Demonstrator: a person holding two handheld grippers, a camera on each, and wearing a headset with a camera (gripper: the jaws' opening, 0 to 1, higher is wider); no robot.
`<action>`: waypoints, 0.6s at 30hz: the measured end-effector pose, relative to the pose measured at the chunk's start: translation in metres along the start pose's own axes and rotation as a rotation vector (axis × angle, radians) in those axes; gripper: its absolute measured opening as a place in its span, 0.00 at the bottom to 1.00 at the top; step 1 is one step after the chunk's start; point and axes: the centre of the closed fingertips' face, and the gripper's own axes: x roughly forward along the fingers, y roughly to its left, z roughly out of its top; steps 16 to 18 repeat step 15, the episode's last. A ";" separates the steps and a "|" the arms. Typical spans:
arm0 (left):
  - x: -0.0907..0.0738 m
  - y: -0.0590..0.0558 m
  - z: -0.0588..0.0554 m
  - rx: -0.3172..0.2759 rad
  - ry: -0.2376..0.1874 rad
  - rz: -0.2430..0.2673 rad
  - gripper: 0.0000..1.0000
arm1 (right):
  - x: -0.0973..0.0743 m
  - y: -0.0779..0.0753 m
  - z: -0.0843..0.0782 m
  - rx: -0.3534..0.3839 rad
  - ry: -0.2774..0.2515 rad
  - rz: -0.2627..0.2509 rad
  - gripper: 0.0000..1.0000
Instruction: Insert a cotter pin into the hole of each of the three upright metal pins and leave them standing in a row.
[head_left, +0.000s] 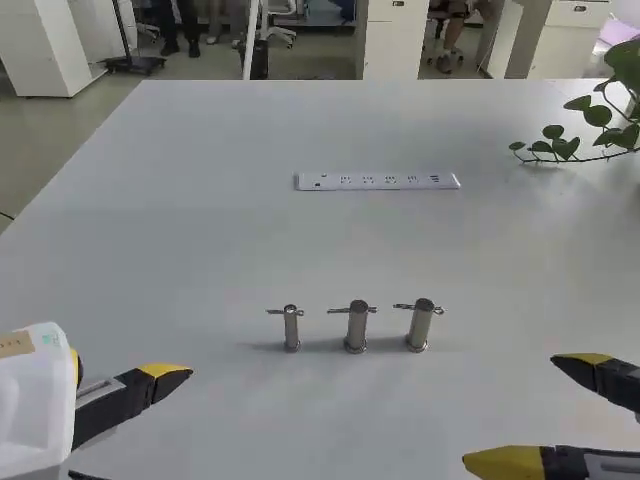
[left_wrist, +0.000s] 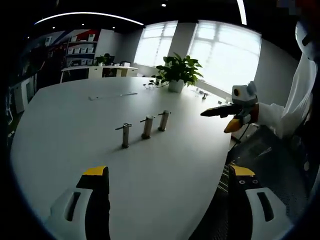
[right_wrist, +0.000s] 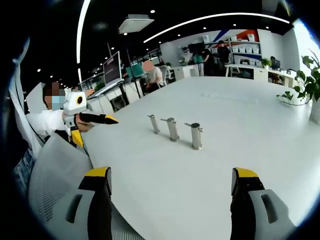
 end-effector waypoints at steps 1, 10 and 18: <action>0.000 -0.002 -0.001 -0.005 0.005 -0.002 0.99 | 0.000 -0.001 -0.001 0.004 0.000 -0.007 0.98; 0.004 -0.006 -0.011 -0.051 0.041 -0.011 0.99 | -0.004 -0.011 -0.005 0.085 -0.007 -0.058 0.98; 0.005 -0.006 -0.010 -0.046 0.047 0.006 0.99 | -0.007 -0.012 -0.010 0.110 -0.009 -0.070 0.98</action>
